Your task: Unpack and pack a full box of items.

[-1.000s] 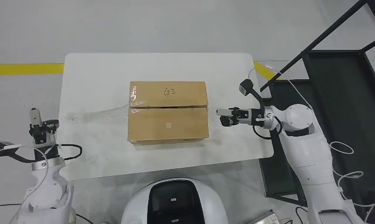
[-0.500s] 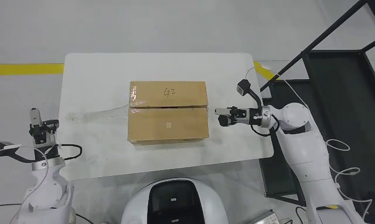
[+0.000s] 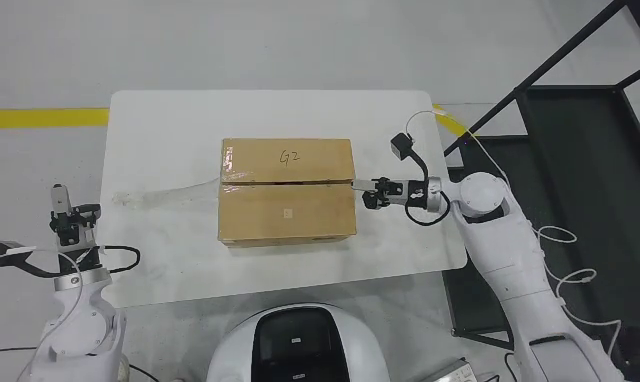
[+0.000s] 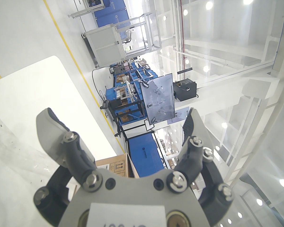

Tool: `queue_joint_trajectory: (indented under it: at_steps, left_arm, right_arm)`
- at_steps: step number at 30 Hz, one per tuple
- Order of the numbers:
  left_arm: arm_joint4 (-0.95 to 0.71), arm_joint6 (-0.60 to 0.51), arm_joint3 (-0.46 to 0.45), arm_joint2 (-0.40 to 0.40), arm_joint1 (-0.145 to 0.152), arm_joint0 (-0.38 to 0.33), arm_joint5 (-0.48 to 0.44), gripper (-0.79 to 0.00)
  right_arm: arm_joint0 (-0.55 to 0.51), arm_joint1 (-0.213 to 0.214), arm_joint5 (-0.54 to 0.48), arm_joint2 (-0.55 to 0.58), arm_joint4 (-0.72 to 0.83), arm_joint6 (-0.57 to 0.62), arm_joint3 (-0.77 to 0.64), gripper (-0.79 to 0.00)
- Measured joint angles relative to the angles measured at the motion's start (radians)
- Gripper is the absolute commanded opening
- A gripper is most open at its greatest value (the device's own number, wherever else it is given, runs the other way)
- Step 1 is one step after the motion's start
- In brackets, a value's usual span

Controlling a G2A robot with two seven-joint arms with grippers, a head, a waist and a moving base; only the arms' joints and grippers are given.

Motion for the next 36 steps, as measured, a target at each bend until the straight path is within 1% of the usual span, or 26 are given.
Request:
queue_joint_trajectory:
  at_steps: [5,17,28,32,36]
  left_arm:
    - [0.000,0.000,0.000,0.000,0.000,0.000,0.000,0.000]
    - [0.000,0.000,0.000,0.000,0.000,0.000,0.000,0.000]
    - [0.000,0.000,0.000,0.000,0.000,0.000,0.000,0.000]
    - [0.000,0.000,0.000,0.000,0.000,0.000,0.000,0.000]
    - [0.000,0.000,0.000,0.000,0.000,0.000,0.000,0.000]
  right_arm:
    - [0.046,-0.004,-0.051,-0.041,0.052,0.073,0.053,0.000]
    - [0.136,-0.017,-0.140,-0.109,0.181,0.155,0.202,0.000]
    - [0.216,-0.038,-0.159,-0.195,0.200,0.150,0.309,0.000]
    - [0.228,-0.042,-0.185,-0.208,0.250,0.193,0.329,0.000]
    - [0.223,-0.036,-0.198,-0.194,0.287,0.233,0.320,0.000]
